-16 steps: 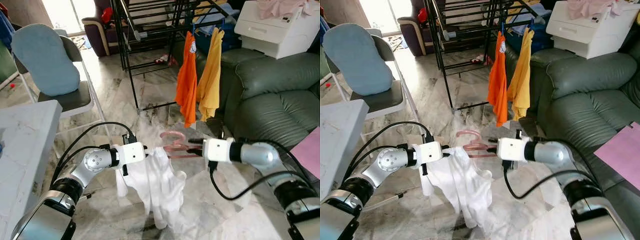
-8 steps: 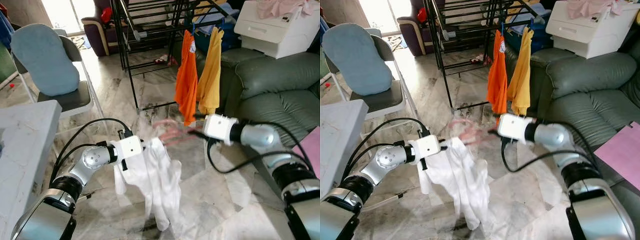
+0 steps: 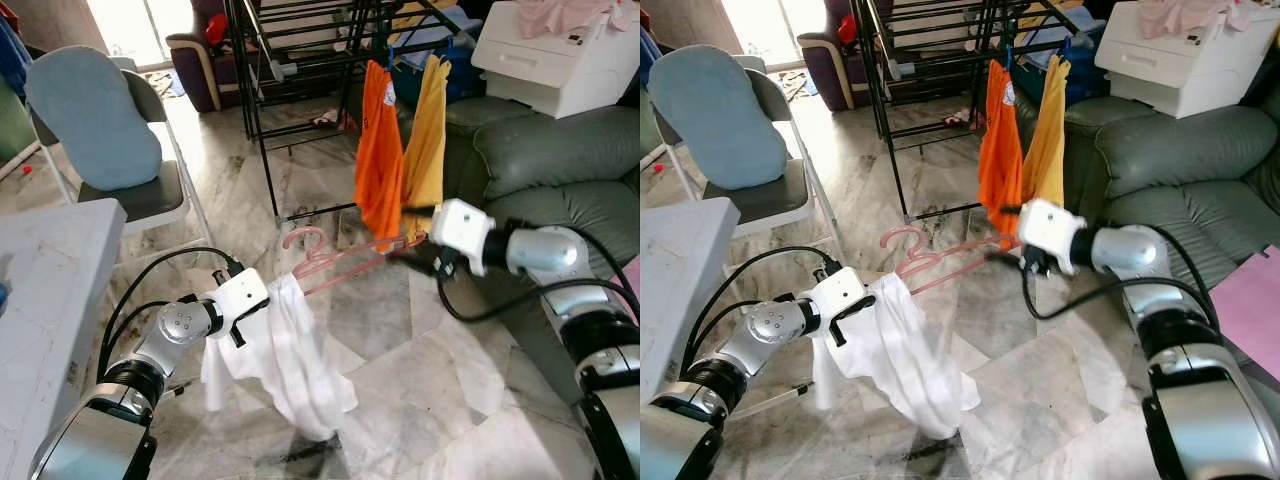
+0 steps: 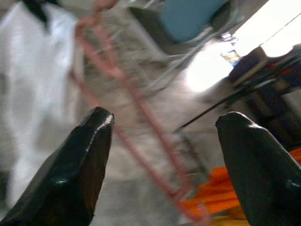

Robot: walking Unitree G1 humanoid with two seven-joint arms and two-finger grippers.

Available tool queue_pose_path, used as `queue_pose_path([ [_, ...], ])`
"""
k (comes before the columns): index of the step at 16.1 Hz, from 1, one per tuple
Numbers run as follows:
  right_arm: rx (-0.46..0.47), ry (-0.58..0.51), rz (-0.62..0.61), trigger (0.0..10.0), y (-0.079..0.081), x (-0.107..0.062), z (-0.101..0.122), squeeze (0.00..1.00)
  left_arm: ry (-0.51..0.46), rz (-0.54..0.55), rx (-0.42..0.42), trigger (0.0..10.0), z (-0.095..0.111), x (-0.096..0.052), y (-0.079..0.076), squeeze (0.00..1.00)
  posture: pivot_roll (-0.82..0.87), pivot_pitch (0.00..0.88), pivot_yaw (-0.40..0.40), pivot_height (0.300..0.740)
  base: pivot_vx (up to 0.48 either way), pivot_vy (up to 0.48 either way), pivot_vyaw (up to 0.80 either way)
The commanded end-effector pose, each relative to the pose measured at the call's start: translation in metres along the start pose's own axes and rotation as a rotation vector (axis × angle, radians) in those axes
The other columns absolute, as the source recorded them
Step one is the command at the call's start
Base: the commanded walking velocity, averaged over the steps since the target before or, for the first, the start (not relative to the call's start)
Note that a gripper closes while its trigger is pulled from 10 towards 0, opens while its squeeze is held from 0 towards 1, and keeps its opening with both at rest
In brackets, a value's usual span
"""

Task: Hang hanger

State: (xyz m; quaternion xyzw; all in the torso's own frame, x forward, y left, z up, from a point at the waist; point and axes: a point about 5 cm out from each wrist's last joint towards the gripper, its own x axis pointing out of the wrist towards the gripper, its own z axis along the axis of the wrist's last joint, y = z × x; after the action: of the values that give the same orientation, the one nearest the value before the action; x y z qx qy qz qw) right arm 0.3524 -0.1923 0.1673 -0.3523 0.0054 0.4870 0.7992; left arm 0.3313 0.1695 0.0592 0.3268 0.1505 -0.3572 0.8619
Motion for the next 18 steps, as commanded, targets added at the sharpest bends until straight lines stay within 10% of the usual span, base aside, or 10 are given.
queue_pose_path([
  [1, 0.01, -0.021, 0.0, 10.0, -0.002, -0.002, 0.003, 1.0, -0.037, 0.054, 0.005, 0.0, 0.01, -0.001, 0.013, 0.0, -0.13, 0.0, 0.05, 0.74, 0.0, 0.0, 0.0],
  [5, 0.183, -0.12, -0.124, 10.0, 0.017, 0.014, -0.002, 1.0, -0.173, 0.195, -0.202, 0.0, 0.036, -0.002, 0.042, 0.0, -0.11, 0.0, 0.054, 0.74, 0.0, 0.0, 0.0],
  [15, 0.431, -0.183, -0.19, 10.0, 0.056, 0.055, -0.002, 1.0, -0.496, -0.042, -0.031, 0.0, 0.087, -0.026, 0.042, 0.0, -0.06, 0.0, 0.06, 0.74, 0.0, 0.0, 0.0],
  [17, 0.43, -0.204, -0.229, 10.0, 0.054, 0.06, 0.002, 0.76, -0.522, -0.093, 0.011, 0.0, 0.093, -0.03, 0.039, 0.0, -0.05, 0.0, 0.06, 0.74, 0.0, 0.0, 0.0],
  [18, 0.417, -0.224, -0.261, 10.0, 0.049, 0.061, 0.007, 0.24, -0.503, -0.113, 0.044, 0.0, 0.09, -0.032, 0.038, 0.0, -0.05, 0.0, 0.06, 0.74, 0.0, 0.0, 0.0],
])
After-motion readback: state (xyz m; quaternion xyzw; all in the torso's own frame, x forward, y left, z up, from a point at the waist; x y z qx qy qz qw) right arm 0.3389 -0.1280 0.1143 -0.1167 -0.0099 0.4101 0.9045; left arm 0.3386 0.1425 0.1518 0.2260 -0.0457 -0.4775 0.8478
